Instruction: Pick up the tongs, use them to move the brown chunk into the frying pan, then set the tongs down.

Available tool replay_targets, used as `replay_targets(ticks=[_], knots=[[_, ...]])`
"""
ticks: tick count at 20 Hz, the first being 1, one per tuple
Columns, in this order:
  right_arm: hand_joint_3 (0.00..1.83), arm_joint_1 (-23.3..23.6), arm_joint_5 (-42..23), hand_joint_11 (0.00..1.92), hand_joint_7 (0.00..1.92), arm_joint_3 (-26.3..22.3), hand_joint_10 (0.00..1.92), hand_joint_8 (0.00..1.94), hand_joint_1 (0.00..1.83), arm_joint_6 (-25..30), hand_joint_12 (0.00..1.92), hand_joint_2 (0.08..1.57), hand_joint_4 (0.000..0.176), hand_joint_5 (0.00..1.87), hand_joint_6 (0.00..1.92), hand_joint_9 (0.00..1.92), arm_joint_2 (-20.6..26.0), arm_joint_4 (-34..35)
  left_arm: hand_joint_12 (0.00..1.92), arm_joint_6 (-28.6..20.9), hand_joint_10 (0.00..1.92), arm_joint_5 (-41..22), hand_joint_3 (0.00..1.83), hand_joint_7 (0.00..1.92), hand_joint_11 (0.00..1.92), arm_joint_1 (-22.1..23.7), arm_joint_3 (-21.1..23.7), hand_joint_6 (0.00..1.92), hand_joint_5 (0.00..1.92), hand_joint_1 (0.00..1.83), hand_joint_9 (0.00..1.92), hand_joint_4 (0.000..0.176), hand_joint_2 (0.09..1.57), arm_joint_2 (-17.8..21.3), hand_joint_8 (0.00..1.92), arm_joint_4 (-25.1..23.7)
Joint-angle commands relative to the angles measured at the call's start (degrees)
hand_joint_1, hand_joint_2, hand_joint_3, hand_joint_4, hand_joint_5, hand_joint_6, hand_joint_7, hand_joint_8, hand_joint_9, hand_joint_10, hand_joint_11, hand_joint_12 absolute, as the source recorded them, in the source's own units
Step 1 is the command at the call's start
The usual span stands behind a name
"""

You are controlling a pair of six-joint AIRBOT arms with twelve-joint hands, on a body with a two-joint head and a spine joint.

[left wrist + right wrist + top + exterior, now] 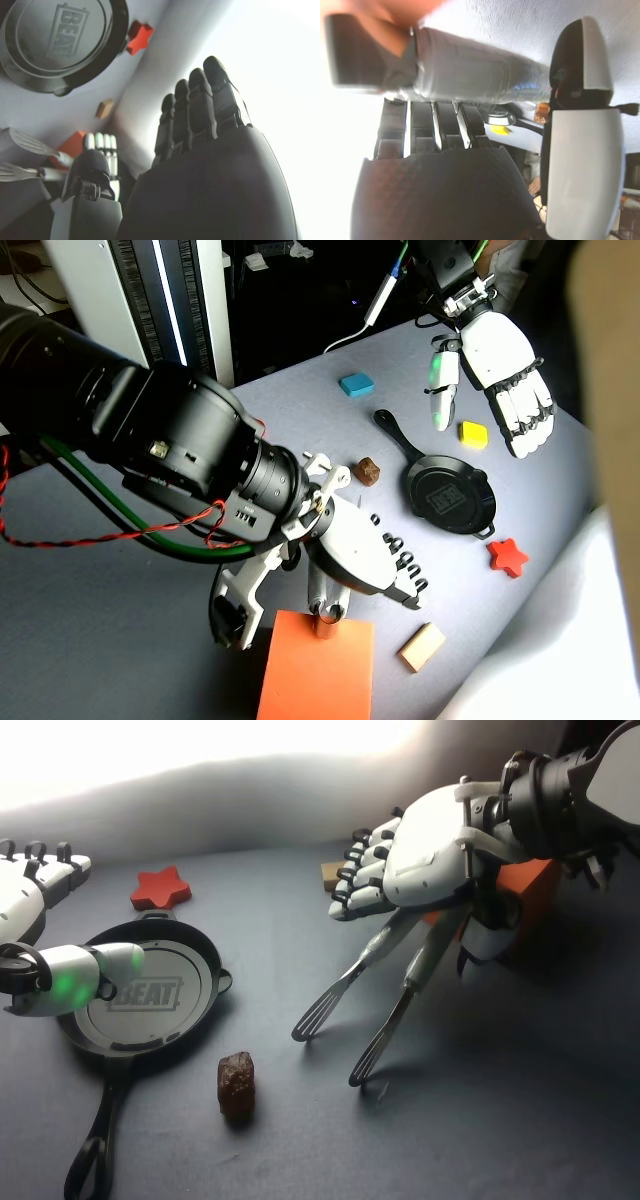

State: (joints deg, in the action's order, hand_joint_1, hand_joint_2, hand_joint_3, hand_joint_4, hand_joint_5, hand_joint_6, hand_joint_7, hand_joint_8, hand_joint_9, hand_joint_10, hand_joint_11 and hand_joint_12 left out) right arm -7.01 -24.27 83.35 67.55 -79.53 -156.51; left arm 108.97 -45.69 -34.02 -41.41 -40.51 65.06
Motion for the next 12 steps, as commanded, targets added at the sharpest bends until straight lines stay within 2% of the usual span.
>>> replay_targets(ticks=[1, 2, 6, 8, 12], knots=[[0.0, 0.18, 4.35, 0.0, 0.0, 0.16, 0.0, 0.0, 0.97, -0.32, 0.0, 0.87, 0.0, 0.0, 0.0, 0.0, 0.14, 0.13, 0.41, 0.23, 0.0, -4.97, 0.0, 0.14, 0.0, 0.52, -0.34, 0.0, 0.1, 0.02, 0.13, 0.0, 1.22, 0.39, 0.0, -2.74], [0.0, -0.07, 4.56, 0.0, 0.0, 0.24, 0.0, 0.0, 0.94, -0.51, 0.0, 0.87, 0.0, 0.0, 0.0, 0.0, 0.09, 0.13, 0.47, 0.55, 0.0, -5.01, 0.0, 0.15, 0.0, 0.53, -0.34, 0.0, 0.11, 0.02, 0.14, 0.0, 1.22, 0.39, 0.0, -2.74], [0.0, -1.11, 5.44, 0.0, 0.0, 0.72, 0.0, 0.0, 1.0, -1.15, 0.0, 0.87, 0.0, 0.0, 0.0, 0.0, -0.34, 0.15, 0.42, 0.63, 0.0, -7.59, 0.0, 0.15, 0.0, 0.33, -0.07, 0.0, 0.1, 0.0, 0.13, 0.0, 1.22, 0.18, 0.0, -2.74], [0.01, -1.28, 5.74, 0.0, 0.0, 1.22, 0.0, 0.0, 0.96, -1.64, 0.0, 0.89, 0.0, 0.0, 0.0, 0.0, -0.76, 0.16, 0.48, 0.62, 0.0, -8.1, 0.0, 0.16, 0.0, 0.35, 0.03, 0.01, 0.12, 0.0, 0.14, 0.0, 1.22, 0.19, 0.0, -2.74], [0.01, -1.78, 5.68, 0.0, 0.0, 2.78, 0.0, 0.0, 0.98, -1.5, 0.0, 0.89, 0.0, 0.0, 0.0, 0.0, -1.51, 0.18, 0.48, -1.1, 0.0, -9.42, 0.0, 0.16, 0.0, 0.04, 0.1, 0.01, 0.13, 0.01, 0.14, 0.0, 1.22, -0.04, 0.0, -2.27]])
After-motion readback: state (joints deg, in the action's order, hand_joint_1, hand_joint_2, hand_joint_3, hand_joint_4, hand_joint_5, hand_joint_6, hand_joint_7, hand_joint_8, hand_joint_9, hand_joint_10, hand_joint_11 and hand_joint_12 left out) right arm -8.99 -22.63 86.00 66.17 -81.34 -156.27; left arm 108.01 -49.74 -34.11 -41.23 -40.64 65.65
